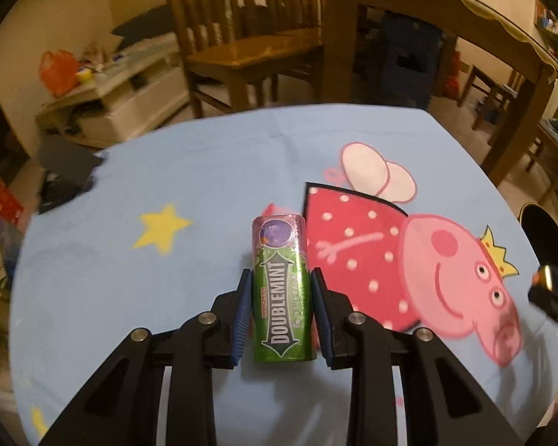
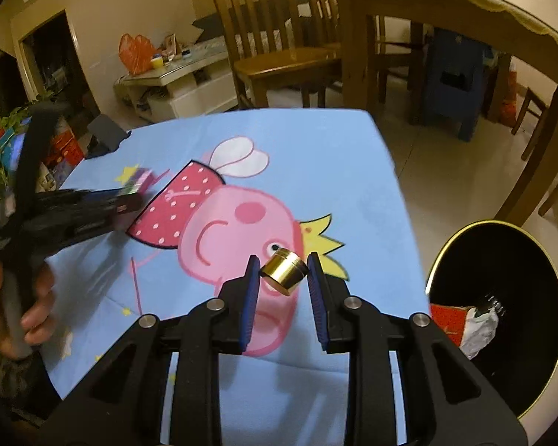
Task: Collect trash
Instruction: 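Carry the gum tube over the bin and open the left gripper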
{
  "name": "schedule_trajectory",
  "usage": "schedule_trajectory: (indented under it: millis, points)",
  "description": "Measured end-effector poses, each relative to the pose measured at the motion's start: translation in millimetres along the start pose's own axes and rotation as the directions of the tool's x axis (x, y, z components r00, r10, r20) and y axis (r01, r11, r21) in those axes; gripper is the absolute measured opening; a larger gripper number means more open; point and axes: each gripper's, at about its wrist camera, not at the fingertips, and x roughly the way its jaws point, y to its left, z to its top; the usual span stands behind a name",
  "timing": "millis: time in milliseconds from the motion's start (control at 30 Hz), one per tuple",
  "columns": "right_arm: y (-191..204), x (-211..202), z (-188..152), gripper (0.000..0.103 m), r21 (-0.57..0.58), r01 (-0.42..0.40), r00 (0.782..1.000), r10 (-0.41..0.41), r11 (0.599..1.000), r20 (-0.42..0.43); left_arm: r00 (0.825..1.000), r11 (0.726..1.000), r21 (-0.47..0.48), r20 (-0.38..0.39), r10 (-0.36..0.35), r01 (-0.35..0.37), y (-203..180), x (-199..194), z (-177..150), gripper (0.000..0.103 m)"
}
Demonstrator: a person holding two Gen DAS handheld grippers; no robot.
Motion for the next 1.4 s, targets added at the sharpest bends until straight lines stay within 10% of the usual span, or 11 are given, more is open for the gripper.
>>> schedule_trajectory:
  millis: [633, 967, 1100, 1400]
  points:
    - [-23.4, -31.3, -13.8, 0.026, 0.081, 0.096, 0.993, -0.101, 0.992, 0.06, 0.984, 0.997, 0.069, 0.177, 0.027, -0.039, -48.7, -109.7, -29.6, 0.029]
    - [-111.6, -78.6, -24.0, 0.027, 0.326, 0.202, 0.966, -0.244, 0.924, 0.092, 0.984, 0.988, 0.153, 0.177, -0.004, -0.023, -91.2, -109.9, -29.5, 0.029]
    - [-136.8, -77.2, -35.2, 0.07, 0.405, 0.258, 0.956, -0.292, 0.877, 0.023, 0.984, 0.976, 0.218, 0.171, -0.04, 0.001, -126.1, -105.8, -29.4, 0.029]
    - [-161.1, -138.4, -49.7, 0.094, 0.552, 0.249, 0.887, -0.416, 0.796, 0.201, 0.981, 0.929, 0.359, 0.133, -0.143, 0.086, -213.8, -88.1, -21.1, 0.03]
